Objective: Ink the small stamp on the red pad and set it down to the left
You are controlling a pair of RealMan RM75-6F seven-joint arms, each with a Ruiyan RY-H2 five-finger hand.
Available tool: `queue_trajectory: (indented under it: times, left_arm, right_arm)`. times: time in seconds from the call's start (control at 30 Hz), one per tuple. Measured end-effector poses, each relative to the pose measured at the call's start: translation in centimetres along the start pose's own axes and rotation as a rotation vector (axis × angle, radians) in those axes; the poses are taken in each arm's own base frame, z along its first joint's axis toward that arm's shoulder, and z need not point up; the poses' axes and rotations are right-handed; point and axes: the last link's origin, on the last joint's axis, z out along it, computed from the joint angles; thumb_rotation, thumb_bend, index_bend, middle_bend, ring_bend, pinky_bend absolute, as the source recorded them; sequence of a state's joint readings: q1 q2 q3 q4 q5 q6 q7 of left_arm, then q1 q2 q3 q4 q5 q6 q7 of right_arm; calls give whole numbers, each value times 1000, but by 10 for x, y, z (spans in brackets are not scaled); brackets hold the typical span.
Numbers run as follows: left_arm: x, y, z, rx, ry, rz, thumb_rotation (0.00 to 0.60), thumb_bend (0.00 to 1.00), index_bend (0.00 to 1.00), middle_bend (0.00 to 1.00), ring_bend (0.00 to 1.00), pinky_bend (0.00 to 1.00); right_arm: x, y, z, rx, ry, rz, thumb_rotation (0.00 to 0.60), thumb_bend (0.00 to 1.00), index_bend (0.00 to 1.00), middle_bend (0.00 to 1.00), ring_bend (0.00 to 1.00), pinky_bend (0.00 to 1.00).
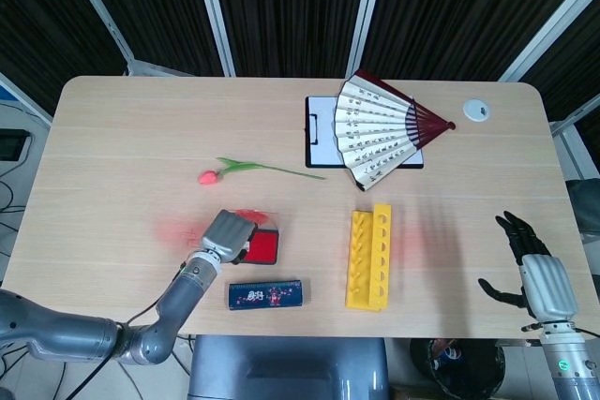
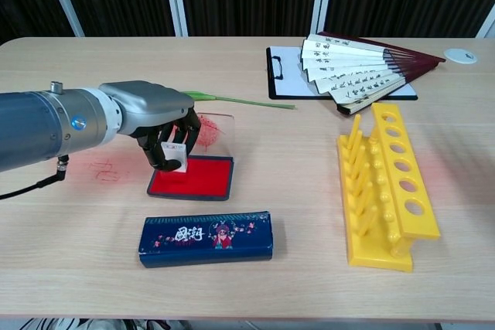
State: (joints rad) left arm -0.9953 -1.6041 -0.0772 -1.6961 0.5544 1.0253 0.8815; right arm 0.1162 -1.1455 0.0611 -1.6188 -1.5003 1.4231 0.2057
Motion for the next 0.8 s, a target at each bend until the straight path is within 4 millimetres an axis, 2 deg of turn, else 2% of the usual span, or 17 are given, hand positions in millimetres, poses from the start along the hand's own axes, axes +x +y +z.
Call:
queue_trajectory:
  times: [0.5, 0.8]
  left_arm:
    - [-20, -5, 4, 11, -34, 52, 600, 451, 622, 601, 449, 551]
    - [-17, -5, 3, 10, -23, 43, 600, 450, 622, 600, 449, 552]
  right_arm:
    - [0, 0, 0, -4, -3, 6, 600, 258, 9, 0, 0, 193]
    - [0, 0, 0, -2, -2, 5, 600, 258, 9, 0, 0, 193]
